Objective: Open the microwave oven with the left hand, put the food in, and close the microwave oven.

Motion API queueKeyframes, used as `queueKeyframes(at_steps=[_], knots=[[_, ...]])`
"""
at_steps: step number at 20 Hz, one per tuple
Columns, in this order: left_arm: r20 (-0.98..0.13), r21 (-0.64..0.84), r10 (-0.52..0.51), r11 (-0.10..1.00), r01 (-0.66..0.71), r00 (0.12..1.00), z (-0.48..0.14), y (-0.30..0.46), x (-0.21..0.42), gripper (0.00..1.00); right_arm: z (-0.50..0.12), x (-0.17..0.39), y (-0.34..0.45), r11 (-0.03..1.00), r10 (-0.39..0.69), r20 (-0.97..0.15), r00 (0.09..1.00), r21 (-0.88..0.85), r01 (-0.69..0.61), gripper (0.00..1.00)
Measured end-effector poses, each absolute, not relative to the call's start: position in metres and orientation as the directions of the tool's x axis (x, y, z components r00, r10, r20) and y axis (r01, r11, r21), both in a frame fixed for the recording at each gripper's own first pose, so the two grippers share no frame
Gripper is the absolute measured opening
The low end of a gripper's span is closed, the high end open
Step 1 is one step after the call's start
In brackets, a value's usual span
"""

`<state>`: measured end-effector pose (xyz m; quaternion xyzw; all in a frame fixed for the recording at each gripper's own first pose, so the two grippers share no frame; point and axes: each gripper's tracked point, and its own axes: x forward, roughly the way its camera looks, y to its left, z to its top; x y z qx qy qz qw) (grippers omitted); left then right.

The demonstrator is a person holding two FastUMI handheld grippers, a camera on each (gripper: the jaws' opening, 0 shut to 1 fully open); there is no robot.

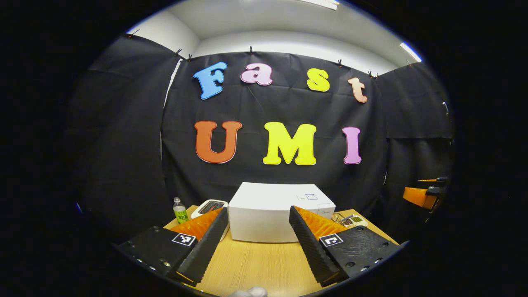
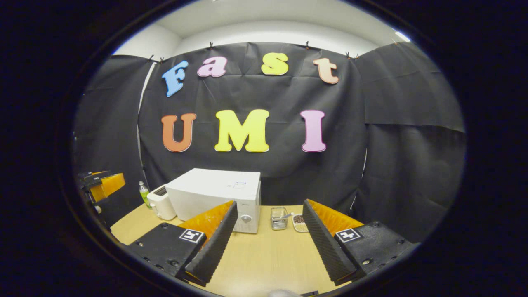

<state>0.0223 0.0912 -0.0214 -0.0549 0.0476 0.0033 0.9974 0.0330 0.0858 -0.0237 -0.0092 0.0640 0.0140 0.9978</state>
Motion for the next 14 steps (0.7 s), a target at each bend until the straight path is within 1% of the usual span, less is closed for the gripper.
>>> queueKeyframes(at_steps=[1, 7, 8, 9, 10, 14], knots=[[-0.092, -0.105, 0.000, 0.994, -0.009, 0.996, -0.021, 0.091, 0.019, 0.93, -0.021, 0.032, 0.086, 0.999, 0.026, -0.122, 0.992, -0.015, -0.028, 1.00], [-0.071, -0.095, -0.011, 0.996, 0.004, 0.997, -0.004, 0.087, 0.014, 0.93, -0.015, 0.031, 0.084, 1.000, 0.025, -0.117, 0.993, 0.010, -0.024, 1.00], [-0.064, -0.095, -0.014, 0.995, 0.008, 0.998, -0.002, 0.086, 0.014, 0.93, -0.015, 0.030, 0.081, 1.000, 0.022, -0.115, 0.993, 0.010, -0.021, 0.92], [-0.062, -0.094, -0.017, 0.996, 0.012, 0.998, 0.000, 0.084, 0.014, 0.93, -0.014, 0.030, 0.080, 1.000, 0.020, -0.114, 0.993, 0.011, -0.019, 0.92], [-0.061, -0.094, -0.024, 0.995, 0.018, 0.998, 0.000, 0.081, 0.013, 0.93, -0.014, 0.029, 0.079, 1.000, 0.018, -0.114, 0.993, 0.013, -0.017, 1.00], [-0.048, -0.084, -0.040, 0.996, 0.036, 0.998, 0.004, 0.073, 0.014, 0.93, -0.013, 0.027, 0.077, 1.000, 0.015, -0.111, 0.994, 0.013, -0.014, 1.00]])
